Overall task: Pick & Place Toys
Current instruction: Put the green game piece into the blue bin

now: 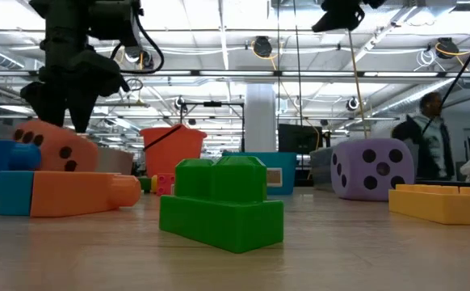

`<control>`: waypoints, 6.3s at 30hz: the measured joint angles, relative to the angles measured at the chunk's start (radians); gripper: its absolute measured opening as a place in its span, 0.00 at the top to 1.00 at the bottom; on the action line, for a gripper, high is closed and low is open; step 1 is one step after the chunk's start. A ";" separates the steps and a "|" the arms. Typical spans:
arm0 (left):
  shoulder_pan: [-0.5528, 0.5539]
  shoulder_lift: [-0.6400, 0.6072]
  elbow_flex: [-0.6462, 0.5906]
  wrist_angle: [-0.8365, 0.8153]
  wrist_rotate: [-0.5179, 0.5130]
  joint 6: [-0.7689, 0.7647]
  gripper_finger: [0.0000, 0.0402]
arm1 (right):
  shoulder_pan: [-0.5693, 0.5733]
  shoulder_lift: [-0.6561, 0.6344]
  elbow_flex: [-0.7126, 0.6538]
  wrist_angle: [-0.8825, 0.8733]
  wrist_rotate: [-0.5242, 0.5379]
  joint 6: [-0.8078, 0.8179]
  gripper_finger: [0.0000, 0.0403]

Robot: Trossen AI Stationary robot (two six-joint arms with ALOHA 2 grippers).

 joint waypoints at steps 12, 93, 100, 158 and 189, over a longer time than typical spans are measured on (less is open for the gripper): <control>0.020 -0.069 0.003 0.137 -0.013 0.018 0.15 | -0.019 0.000 0.018 -0.026 -0.004 -0.014 0.27; 0.104 0.525 0.212 0.307 -0.191 0.736 0.19 | -0.020 0.003 -0.071 -0.102 0.027 0.073 0.27; 0.104 0.525 0.212 0.307 -0.191 0.715 0.44 | -0.020 0.003 -0.079 -0.094 0.027 0.067 0.27; -0.016 0.183 0.489 1.083 -0.104 0.571 0.68 | -0.216 0.125 -0.078 0.806 -0.260 0.366 0.27; -0.023 0.204 0.488 1.144 -0.033 0.557 0.50 | -0.216 0.238 -0.079 1.014 -0.400 0.374 0.66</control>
